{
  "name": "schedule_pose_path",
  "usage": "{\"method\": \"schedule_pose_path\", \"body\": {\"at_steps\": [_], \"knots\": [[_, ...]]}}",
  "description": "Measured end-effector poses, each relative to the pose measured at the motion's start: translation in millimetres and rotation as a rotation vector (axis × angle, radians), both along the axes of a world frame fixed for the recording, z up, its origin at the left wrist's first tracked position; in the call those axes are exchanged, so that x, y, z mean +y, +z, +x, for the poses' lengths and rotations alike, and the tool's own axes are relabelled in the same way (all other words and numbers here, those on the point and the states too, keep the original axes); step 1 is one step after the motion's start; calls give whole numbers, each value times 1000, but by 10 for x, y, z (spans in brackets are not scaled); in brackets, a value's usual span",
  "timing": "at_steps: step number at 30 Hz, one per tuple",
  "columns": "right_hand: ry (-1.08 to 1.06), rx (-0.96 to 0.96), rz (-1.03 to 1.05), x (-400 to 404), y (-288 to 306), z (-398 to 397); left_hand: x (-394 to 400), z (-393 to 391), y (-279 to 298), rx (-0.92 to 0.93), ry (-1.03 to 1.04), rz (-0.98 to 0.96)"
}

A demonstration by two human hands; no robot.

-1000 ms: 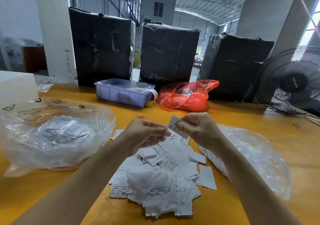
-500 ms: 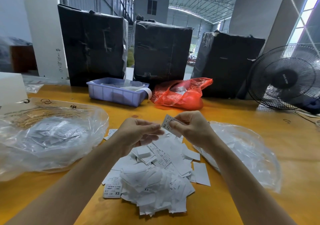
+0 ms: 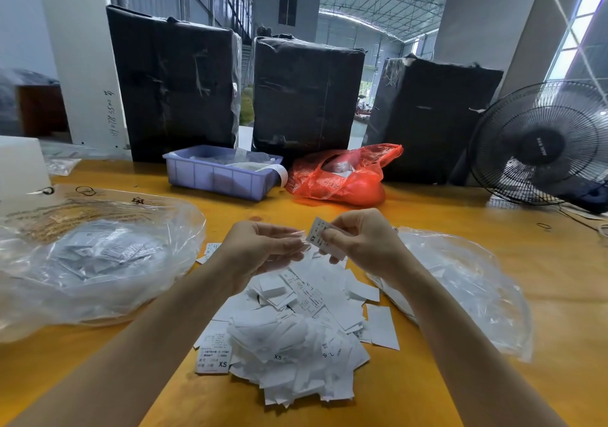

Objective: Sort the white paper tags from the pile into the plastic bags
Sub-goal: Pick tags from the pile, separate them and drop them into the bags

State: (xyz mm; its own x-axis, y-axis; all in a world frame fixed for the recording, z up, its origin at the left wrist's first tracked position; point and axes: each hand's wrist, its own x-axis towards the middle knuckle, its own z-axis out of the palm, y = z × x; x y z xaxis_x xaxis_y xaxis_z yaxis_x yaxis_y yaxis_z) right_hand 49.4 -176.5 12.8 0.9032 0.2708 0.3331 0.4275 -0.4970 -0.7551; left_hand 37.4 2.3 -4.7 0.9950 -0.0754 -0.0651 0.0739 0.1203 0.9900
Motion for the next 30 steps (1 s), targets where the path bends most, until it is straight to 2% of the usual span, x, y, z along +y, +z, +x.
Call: {"method": "schedule_pose_path", "body": {"at_steps": [11, 16, 30], "knots": [[31, -48, -23, 31, 3, -28, -67, -24, -33, -24, 70, -94], [-12, -121, -20, 28, 19, -28, -62, -10, -46, -36, 71, -63], [-9, -142, -118, 57, 8, -69, -61, 28, -90, -68, 91, -84]]}}
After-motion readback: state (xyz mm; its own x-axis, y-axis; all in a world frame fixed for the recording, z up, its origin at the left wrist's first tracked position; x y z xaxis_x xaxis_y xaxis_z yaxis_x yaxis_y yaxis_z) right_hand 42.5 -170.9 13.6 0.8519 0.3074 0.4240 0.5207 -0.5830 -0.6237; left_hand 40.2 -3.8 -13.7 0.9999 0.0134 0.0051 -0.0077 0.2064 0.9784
